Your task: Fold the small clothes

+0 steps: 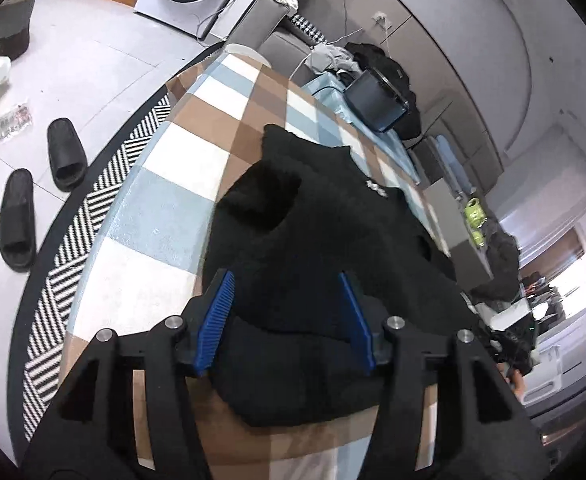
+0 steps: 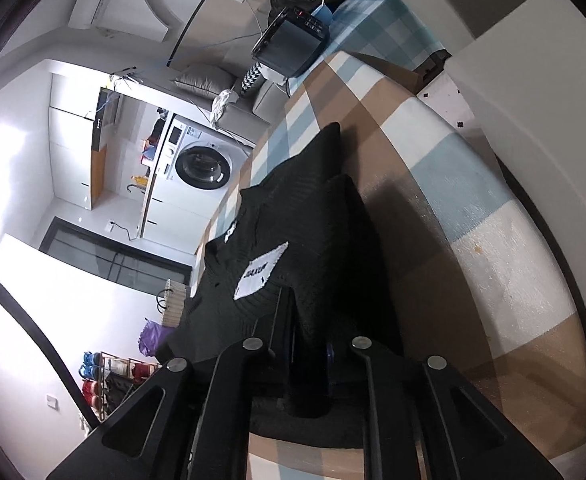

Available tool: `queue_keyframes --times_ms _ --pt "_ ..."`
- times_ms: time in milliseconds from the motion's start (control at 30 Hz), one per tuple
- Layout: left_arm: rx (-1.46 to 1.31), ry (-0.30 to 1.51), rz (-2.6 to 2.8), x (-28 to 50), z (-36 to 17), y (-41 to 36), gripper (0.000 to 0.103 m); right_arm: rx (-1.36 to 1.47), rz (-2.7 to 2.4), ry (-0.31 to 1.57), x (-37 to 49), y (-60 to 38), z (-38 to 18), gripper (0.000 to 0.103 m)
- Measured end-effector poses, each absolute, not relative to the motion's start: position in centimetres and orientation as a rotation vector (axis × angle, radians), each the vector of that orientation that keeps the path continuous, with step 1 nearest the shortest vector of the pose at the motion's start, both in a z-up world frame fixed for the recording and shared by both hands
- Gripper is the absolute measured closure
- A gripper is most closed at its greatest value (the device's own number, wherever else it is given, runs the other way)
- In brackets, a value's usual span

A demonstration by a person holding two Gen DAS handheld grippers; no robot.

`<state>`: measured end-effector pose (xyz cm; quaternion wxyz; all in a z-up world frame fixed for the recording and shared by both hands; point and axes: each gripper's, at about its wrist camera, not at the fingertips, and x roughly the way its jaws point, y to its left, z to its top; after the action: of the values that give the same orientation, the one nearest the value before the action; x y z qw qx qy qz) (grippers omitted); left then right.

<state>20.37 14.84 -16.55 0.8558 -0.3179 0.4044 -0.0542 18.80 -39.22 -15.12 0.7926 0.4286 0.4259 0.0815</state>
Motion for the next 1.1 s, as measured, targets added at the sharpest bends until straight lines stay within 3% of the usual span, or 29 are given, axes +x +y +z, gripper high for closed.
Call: queue_keyframes --times_ms 200,267,300,333,433,767,833,867,900,933,967,1100 --pt "-0.571 0.864 -0.093 23.0 -16.6 13.3 0.053 0.911 0.182 0.919 19.1 -39.1 -15.1 0.087" --pt "-0.555 0.837 -0.127 23.4 -16.2 12.7 0.068 0.905 0.183 0.919 19.2 -38.9 -15.1 0.087" --pt "-0.549 0.825 -0.146 23.4 -15.9 12.5 0.089 0.899 0.184 0.914 19.1 -38.9 -15.0 0.087" --pt "-0.538 0.816 -0.157 23.4 -15.6 12.3 0.096 0.890 0.192 0.904 19.1 -38.8 -14.8 0.088" --pt "-0.535 0.766 -0.182 23.3 -14.0 12.2 0.099 0.881 0.249 0.856 19.3 -38.5 -13.4 0.093" --pt "-0.718 0.680 -0.153 29.7 -11.5 17.1 0.100 1.081 0.249 0.755 27.7 -40.5 -12.2 0.094" --pt "-0.735 0.658 -0.103 31.8 -11.4 18.3 0.099 1.162 0.212 0.758 30.4 -41.7 -13.6 0.085" --pt "-0.738 0.645 -0.063 32.6 -11.4 18.9 0.098 1.188 0.195 0.765 31.6 -42.2 -14.2 0.062" --pt "-0.735 0.647 -0.022 33.2 -11.5 19.4 0.086 1.226 0.152 0.764 32.7 -42.9 -15.2 0.049" --pt "-0.730 0.661 0.005 33.8 -11.7 19.7 0.067 1.241 0.108 0.765 33.5 -43.5 -15.9 0.049" --pt "-0.733 0.677 0.027 34.1 -11.9 20.0 0.060 1.229 0.073 0.782 34.1 -43.9 -16.4 0.049" --pt "-0.705 0.717 0.006 33.6 -12.3 19.6 0.058 1.163 0.046 0.823 34.3 -43.9 -16.3 0.049"
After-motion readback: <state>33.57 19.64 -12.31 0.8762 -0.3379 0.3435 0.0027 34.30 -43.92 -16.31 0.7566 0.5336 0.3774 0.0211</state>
